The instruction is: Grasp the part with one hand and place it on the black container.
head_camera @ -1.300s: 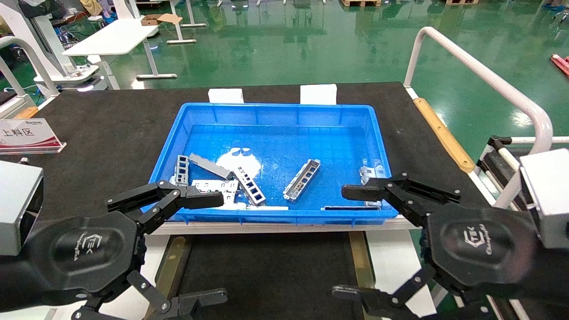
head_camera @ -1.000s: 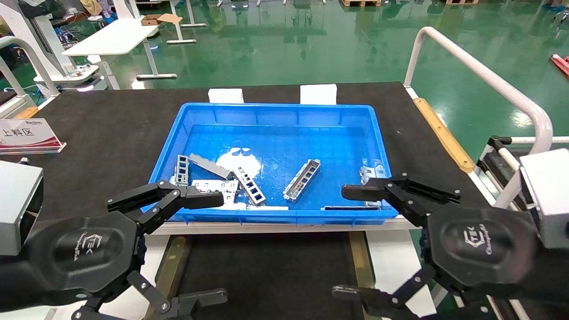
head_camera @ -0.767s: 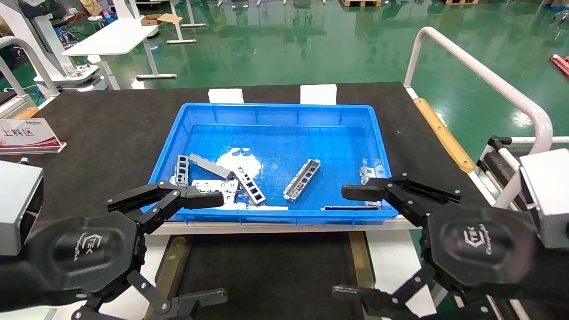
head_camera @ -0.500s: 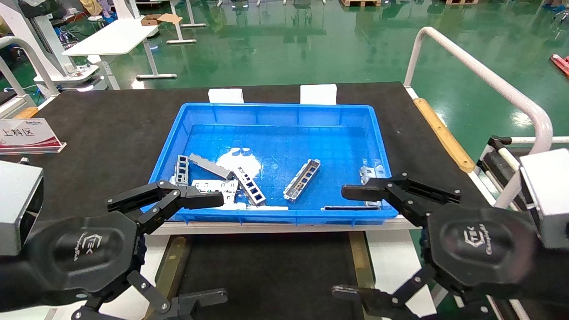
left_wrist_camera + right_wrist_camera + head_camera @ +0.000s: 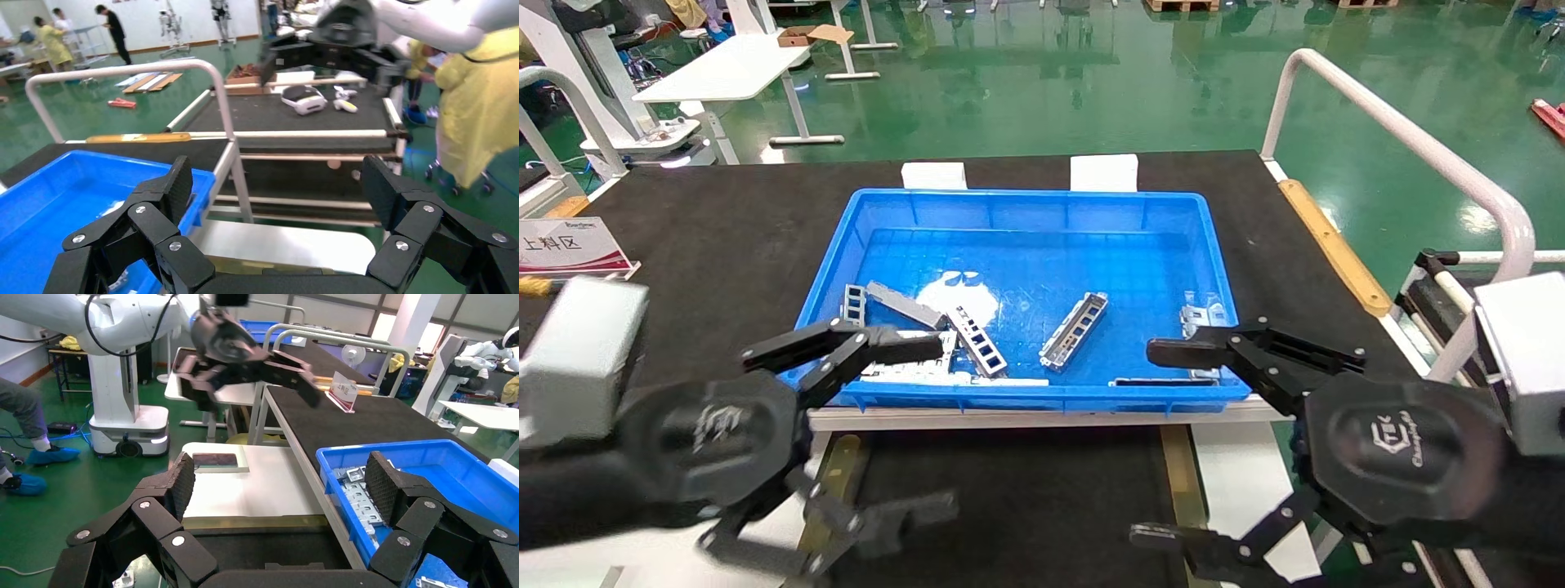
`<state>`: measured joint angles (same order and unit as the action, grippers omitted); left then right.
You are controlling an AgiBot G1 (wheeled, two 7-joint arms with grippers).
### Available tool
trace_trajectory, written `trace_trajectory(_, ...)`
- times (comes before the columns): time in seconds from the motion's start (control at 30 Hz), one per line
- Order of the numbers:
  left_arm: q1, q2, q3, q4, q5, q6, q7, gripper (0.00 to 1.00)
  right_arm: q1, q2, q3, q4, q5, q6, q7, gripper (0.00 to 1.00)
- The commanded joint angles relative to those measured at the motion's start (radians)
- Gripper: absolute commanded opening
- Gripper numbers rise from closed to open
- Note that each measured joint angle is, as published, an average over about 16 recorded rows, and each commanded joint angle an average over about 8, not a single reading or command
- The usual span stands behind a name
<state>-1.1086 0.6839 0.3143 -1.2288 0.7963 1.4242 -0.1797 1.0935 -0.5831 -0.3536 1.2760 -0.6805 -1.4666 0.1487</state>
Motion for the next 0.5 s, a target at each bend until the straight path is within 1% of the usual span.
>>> trace_trajectory(0.03,-0.008,0.017,0.008,0.010,0.014,-0.016,-0.003,1.00,0.000,0.000,0.000,0.000,0.000,0.000,0.000,1.00)
trace_trajectory(0.23,-0.065,0.129,0.061,0.101,0.148,-0.126,0.052,1.00,0.000,0.000,0.000,0.000,0.000,0.000,0.000,1.00)
trace_trajectory(0.5,-0.162,0.331,0.146,0.288,0.344,-0.312,0.141,1.00,0.000,0.000,0.000,0.000,0.000,0.000,0.000,1.00)
